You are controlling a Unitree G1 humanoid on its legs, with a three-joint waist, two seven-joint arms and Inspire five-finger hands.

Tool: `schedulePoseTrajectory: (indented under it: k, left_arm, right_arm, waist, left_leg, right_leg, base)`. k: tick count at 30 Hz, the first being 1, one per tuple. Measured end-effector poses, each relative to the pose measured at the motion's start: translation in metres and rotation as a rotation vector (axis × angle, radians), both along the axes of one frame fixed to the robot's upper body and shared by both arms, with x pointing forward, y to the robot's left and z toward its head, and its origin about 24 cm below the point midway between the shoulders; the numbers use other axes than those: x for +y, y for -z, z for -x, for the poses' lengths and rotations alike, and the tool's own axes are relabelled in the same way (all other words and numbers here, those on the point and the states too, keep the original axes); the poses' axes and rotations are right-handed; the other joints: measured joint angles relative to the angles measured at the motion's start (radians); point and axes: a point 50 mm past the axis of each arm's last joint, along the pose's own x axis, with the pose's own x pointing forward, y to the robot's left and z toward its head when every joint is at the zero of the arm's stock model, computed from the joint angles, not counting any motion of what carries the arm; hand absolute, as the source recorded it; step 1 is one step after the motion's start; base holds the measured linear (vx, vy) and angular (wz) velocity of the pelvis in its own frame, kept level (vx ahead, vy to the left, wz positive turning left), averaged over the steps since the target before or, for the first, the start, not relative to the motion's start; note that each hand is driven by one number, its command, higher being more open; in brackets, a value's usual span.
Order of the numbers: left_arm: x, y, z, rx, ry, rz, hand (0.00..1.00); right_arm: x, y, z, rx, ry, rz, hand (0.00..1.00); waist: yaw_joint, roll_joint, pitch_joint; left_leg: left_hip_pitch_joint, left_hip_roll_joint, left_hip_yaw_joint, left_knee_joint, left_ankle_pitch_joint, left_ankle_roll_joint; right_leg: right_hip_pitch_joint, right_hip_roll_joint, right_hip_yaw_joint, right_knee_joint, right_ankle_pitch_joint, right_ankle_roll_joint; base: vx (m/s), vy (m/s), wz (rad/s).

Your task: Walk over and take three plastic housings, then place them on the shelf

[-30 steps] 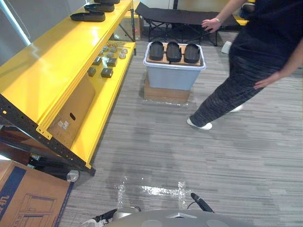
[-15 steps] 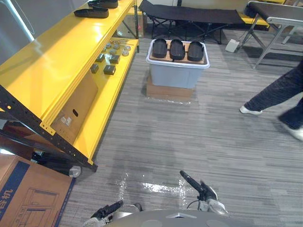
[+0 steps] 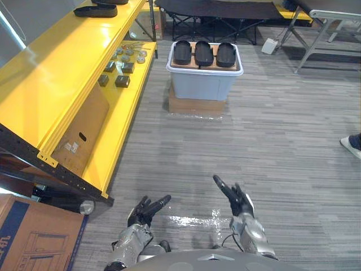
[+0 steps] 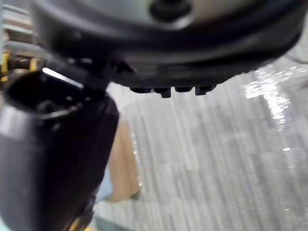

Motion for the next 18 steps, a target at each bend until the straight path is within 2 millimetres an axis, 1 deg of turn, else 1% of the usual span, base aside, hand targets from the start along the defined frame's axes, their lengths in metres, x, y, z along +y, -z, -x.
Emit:
schedulePoseTrajectory:
  k: [2, 3, 5, 6, 7, 9, 11, 13, 14, 15, 16, 17, 18]
  left_arm:
    - [0.004, 0.004, 0.003, 0.041, -0.047, -0.001, 1.0]
    - [0.005, 0.005, 0.004, 0.05, -0.055, -0.005, 1.0]
    - [0.011, 0.009, 0.01, 0.091, -0.092, -0.014, 1.0]
    - [0.012, 0.01, 0.013, 0.102, -0.096, -0.015, 1.0]
    - [0.017, 0.013, 0.019, 0.131, -0.126, -0.021, 1.0]
    - [0.022, 0.016, 0.028, 0.173, -0.128, -0.04, 1.0]
    - [0.025, 0.021, 0.042, 0.243, -0.105, -0.06, 1.0]
    - [0.032, 0.022, 0.045, 0.266, -0.134, -0.07, 1.0]
    - [0.034, 0.021, 0.045, 0.265, -0.13, -0.08, 1.0]
    - [0.034, 0.021, 0.045, 0.265, -0.132, -0.081, 1.0]
    - [0.035, 0.021, 0.045, 0.265, -0.135, -0.082, 1.0]
    - [0.037, 0.021, 0.046, 0.271, -0.133, -0.092, 1.0]
    - [0.037, 0.021, 0.046, 0.274, -0.121, -0.1, 1.0]
  right_arm:
    - [-0.006, 0.015, 0.024, 0.137, 0.088, -0.075, 1.0]
    - [-0.009, 0.017, 0.028, 0.155, 0.101, -0.078, 1.0]
    - [-0.014, 0.024, 0.045, 0.223, 0.148, -0.107, 1.0]
    - [-0.014, 0.025, 0.049, 0.238, 0.152, -0.113, 1.0]
    - [-0.016, 0.026, 0.053, 0.255, 0.152, -0.116, 1.0]
    - [-0.017, 0.027, 0.055, 0.274, 0.161, -0.125, 1.0]
    - [-0.019, 0.028, 0.057, 0.284, 0.167, -0.125, 1.0]
    - [-0.021, 0.028, 0.059, 0.285, 0.159, -0.11, 1.0]
    - [-0.024, 0.027, 0.059, 0.284, 0.149, -0.093, 1.0]
    - [-0.026, 0.027, 0.06, 0.287, 0.152, -0.088, 1.0]
    - [-0.031, 0.025, 0.057, 0.272, 0.157, -0.076, 1.0]
    - [-0.035, 0.023, 0.052, 0.247, 0.162, -0.065, 1.0]
    - [-0.036, 0.022, 0.052, 0.239, 0.169, -0.065, 1.0]
  waist:
    - [-0.003, 0.002, 0.0]
    - [-0.004, 0.002, 0.0]
    - [-0.006, 0.0, -0.001]
    - [-0.006, 0.0, -0.001]
    - [-0.009, 0.0, 0.0]
    - [-0.007, -0.001, 0.0]
    - [0.0, -0.005, 0.003]
    - [0.004, -0.019, 0.007]
    - [0.007, -0.029, 0.009]
    - [0.007, -0.032, 0.011]
    - [0.007, -0.031, 0.015]
    - [0.004, -0.018, 0.027]
    - [0.004, -0.005, 0.039]
  left_leg:
    - [0.013, 0.0, 0.001, 0.0, -0.002, -0.003]
    - [0.016, 0.0, 0.002, 0.0, -0.002, -0.004]
    - [0.027, 0.001, 0.002, 0.0, -0.002, -0.004]
    - [0.028, 0.002, 0.001, 0.0, -0.002, -0.004]
    - [0.028, 0.002, 0.001, -0.001, -0.002, -0.003]
    - [0.03, 0.002, 0.001, -0.001, -0.002, -0.003]
    - [0.034, -0.002, -0.002, -0.001, -0.002, 0.0]
    - [0.023, -0.016, -0.02, 0.0, -0.013, 0.017]
    - [0.025, -0.03, -0.02, 0.0, -0.023, 0.026]
    - [0.027, -0.036, -0.02, 0.0, -0.028, 0.034]
    - [0.029, -0.044, -0.025, 0.0, -0.036, 0.053]
    - [0.051, -0.035, -0.029, 0.001, -0.038, 0.071]
    - [0.065, -0.028, -0.026, 0.001, -0.04, 0.079]
  right_leg:
    - [0.013, -0.001, 0.001, 0.0, 0.0, 0.0]
    - [0.015, -0.001, 0.003, 0.001, 0.0, 0.0]
    - [0.027, 0.0, 0.003, 0.002, 0.0, 0.0]
    - [0.028, 0.0, 0.003, 0.002, -0.001, 0.0]
    - [0.027, 0.0, 0.002, 0.003, -0.001, 0.0]
    - [0.028, -0.001, 0.001, 0.007, -0.002, 0.0]
    - [0.018, -0.01, -0.004, 0.034, -0.02, 0.002]
    - [-0.023, -0.049, -0.023, 0.127, -0.072, 0.014]
    - [-0.045, -0.083, -0.026, 0.196, -0.099, 0.023]
    - [-0.058, -0.103, -0.025, 0.247, -0.109, 0.022]
    - [-0.1, -0.133, -0.014, 0.361, -0.118, 0.019]
    - [-0.153, -0.163, 0.001, 0.486, -0.103, 0.003]
    - [-0.165, -0.168, 0.012, 0.525, -0.108, -0.005]
  base:
    - [-0.02, 0.007, -0.03]
    - [-0.04, 0.011, -0.02]
    - [-0.06, 0.012, -0.01]
    - [-0.09, 0.011, -0.01]
    - [-0.07, 0.009, 0.01]
    - [-0.08, 0.021, 0.02]
    - [-0.07, 0.035, 0.14]
    - [-0.05, 0.083, 0.37]
    - [0.02, 0.096, 0.29]
    - [0.05, 0.092, 0.16]
    - [0.06, 0.084, 0.07]
    - [0.07, 0.09, 0.02]
    - [0.08, 0.085, -0.03]
